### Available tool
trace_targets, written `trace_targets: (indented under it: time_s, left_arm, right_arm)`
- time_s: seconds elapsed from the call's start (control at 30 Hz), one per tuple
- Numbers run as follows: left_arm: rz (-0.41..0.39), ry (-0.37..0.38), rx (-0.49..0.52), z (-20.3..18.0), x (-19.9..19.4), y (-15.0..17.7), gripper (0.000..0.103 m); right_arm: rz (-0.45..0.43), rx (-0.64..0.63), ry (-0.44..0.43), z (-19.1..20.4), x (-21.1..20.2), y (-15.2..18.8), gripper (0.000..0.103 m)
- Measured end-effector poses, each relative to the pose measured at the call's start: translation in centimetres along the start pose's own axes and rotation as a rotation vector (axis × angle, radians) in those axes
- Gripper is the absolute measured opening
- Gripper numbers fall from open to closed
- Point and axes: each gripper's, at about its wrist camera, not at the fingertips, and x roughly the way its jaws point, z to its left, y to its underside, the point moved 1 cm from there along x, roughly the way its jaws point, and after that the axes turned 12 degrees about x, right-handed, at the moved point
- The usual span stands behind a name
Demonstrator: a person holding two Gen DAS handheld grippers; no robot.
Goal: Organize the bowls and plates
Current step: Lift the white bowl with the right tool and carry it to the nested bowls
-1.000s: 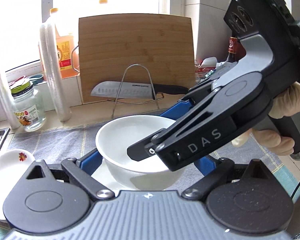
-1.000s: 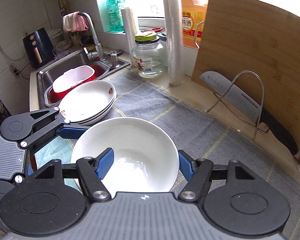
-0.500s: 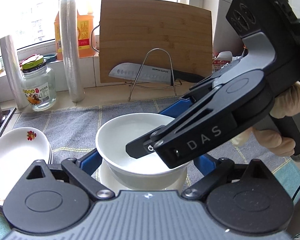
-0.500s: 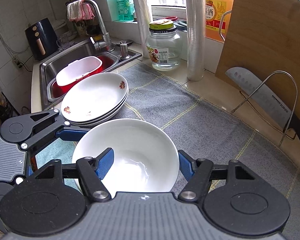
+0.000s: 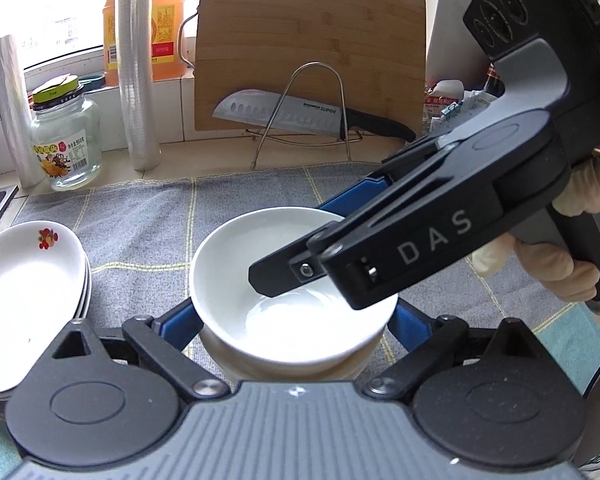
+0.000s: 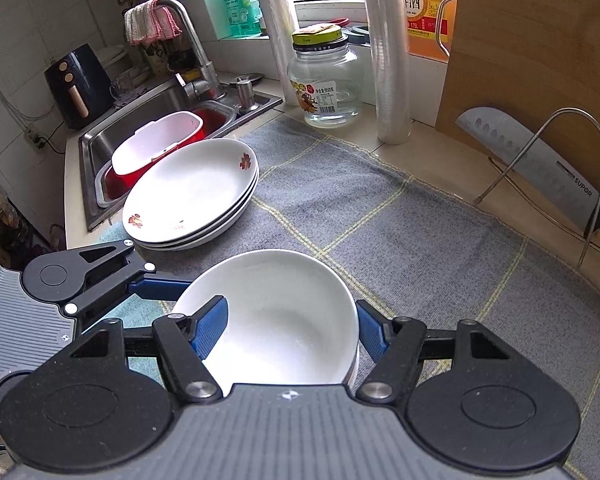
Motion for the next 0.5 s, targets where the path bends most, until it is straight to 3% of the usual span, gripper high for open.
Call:
trace_targets:
  time_s: [0.33,0.5]
  left_arm:
    - [0.008,-0.001,0.018,-0.18,-0.11,-0.02,0.097]
    - [0.009,0.006,0.019,-0.05,-0.05,-0.02,0.098]
  right_arm:
    - [-0.008,0.008,-0.002,0.05,-0.08,0.14,0.074]
    - [-0.009,0.007,-0.003,0.12,-0.1,0.26,0.082]
